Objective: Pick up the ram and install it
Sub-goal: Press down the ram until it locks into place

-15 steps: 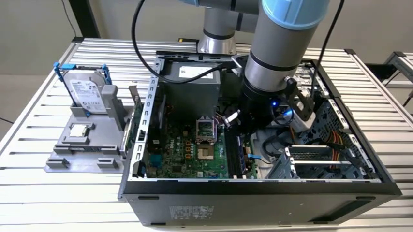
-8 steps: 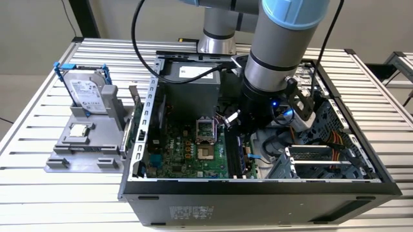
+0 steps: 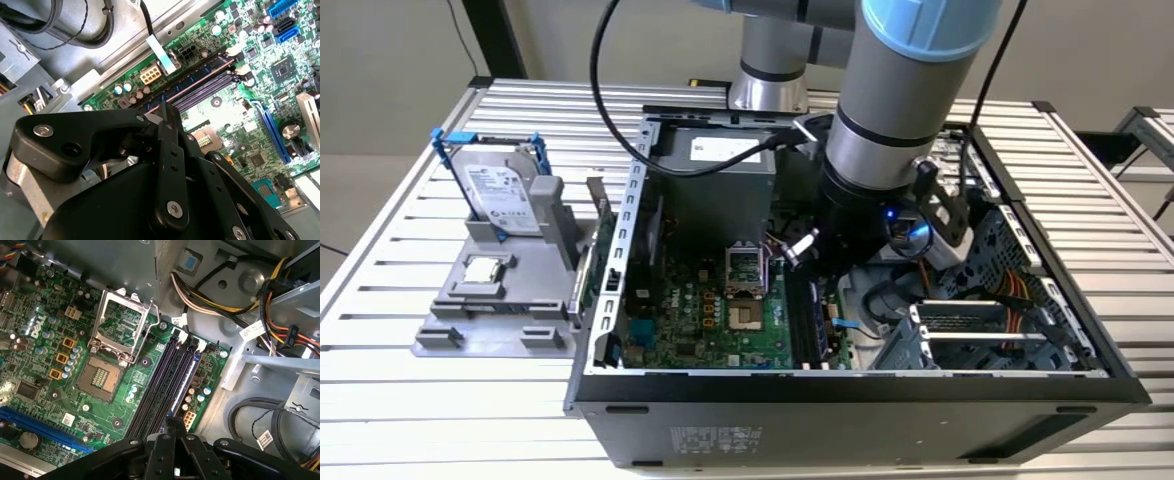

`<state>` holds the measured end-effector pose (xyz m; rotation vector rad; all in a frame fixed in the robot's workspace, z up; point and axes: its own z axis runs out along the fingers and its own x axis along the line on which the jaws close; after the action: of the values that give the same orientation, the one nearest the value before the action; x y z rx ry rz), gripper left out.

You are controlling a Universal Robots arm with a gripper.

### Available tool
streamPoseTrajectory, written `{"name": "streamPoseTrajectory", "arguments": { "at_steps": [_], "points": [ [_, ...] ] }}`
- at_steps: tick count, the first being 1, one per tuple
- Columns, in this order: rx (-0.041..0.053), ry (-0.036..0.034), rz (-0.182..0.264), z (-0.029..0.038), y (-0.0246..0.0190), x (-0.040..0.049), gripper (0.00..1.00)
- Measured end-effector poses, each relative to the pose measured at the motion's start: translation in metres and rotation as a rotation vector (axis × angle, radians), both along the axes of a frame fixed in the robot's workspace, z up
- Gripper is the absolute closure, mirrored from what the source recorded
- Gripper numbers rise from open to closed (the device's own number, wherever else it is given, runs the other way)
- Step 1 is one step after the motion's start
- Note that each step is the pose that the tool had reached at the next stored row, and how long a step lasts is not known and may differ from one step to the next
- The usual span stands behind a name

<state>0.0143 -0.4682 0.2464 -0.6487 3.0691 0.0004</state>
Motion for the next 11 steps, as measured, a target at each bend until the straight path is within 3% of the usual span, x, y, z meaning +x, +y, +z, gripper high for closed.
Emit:
{"name": "streamPoseTrajectory", "arguments": {
  "at_steps": [11],
  "points": [
    [0.0001,0.0,0.102,0.0,0.0,0.0,1.0]
  ]
}}
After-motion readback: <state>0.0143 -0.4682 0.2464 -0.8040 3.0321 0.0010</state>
